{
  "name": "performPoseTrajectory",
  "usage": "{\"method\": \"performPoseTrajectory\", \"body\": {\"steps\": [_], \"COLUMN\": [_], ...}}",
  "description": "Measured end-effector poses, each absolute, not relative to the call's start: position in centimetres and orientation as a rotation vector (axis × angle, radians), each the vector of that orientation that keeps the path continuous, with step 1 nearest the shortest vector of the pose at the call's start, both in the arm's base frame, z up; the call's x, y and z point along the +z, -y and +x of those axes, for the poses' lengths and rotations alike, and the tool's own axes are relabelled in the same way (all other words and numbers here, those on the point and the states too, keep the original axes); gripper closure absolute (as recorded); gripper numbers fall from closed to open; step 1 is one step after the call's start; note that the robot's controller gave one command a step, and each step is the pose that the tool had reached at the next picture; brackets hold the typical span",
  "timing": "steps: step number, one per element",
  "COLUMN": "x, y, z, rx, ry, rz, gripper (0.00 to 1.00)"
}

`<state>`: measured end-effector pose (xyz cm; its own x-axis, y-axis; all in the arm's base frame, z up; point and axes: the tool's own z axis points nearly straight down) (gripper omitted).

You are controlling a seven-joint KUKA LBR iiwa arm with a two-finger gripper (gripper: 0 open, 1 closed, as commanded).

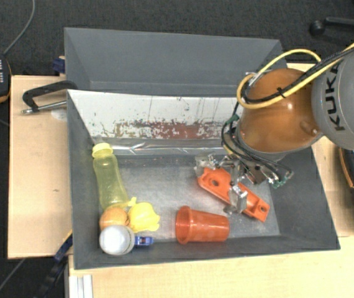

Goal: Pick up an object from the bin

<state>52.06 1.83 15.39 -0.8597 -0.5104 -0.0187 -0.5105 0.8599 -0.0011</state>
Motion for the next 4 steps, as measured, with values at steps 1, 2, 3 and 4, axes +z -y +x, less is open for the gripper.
{"method": "performPoseTrajectory", "body": {"steps": [1, 2, 3, 4], "x": [14.3, 12.2, 10.8, 10.8], "y": [0.2, -0.2, -1.1, -1.1], "z": [54.1, 56.5, 59.7, 59.7], "rx": [0.006, 0.002, 0.006, 0.006], "ry": [-2.878, -2.898, -2.846, -2.846], "rz": [-1.208, -1.149, -1.264, -1.265], "gripper": [0.0, 0.0, 1.0, 1.0]}}
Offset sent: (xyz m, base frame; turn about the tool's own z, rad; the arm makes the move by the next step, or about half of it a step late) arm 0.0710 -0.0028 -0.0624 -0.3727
